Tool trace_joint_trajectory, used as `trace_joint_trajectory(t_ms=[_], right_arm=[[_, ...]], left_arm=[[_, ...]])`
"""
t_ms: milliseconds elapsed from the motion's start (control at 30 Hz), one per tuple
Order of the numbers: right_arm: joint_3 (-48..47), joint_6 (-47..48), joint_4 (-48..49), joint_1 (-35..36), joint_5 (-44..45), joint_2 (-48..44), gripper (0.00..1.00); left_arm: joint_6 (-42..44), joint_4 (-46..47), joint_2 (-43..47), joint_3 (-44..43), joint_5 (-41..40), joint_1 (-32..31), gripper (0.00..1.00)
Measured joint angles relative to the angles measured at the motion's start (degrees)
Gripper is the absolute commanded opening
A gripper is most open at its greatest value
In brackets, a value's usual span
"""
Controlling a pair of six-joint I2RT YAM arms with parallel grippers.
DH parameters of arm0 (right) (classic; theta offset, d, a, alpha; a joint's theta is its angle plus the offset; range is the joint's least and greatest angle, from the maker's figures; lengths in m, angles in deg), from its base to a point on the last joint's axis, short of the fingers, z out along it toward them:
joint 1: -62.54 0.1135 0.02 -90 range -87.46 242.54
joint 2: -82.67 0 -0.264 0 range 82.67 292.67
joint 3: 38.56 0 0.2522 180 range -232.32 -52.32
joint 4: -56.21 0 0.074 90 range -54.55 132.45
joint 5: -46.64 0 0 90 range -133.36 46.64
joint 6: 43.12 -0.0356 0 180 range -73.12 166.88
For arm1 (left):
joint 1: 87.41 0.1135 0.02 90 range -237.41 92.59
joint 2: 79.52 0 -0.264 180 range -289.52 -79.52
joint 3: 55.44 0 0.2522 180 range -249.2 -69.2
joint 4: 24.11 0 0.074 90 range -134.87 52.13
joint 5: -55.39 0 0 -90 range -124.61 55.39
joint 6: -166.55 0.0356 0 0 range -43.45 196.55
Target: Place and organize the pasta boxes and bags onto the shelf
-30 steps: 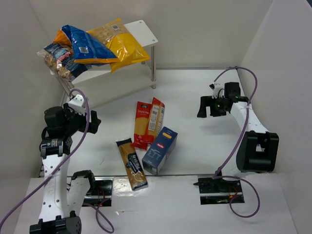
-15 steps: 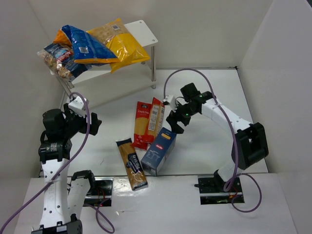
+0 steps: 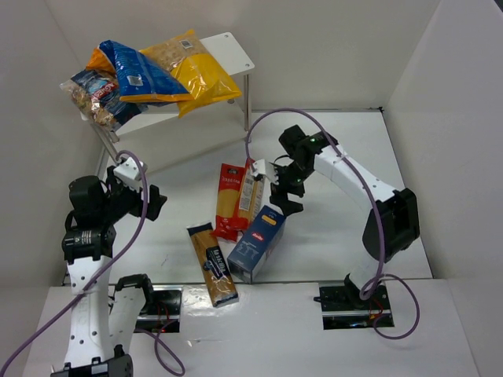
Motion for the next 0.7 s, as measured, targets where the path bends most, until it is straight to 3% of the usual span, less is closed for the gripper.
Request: trace_joint_trajectory(t_ms=[100, 300, 500, 700], right_arm=[[0.00, 3.02, -0.13, 3.72, 4.11, -2.32, 1.00], [0.00, 4.76, -3.80, 8.48, 1.68, -6.45, 1.00], [1.62, 5.84, -4.31, 8.90, -0.28, -6.56, 1.00], [2.43, 6.38, -4.63, 14.10, -2.75, -6.23, 1.00]], left_arm=[[1.20, -0.70, -0.63, 0.00, 1.25, 0.00, 1.00], [2.03, -1.46, -1.11, 0.00, 2.82, 0.00, 1.00], [3.17, -1.79, -1.55, 0.00, 3.87, 0.00, 1.00], [3.52, -1.95, -1.99, 0.00, 4.33, 0.00, 1.00]])
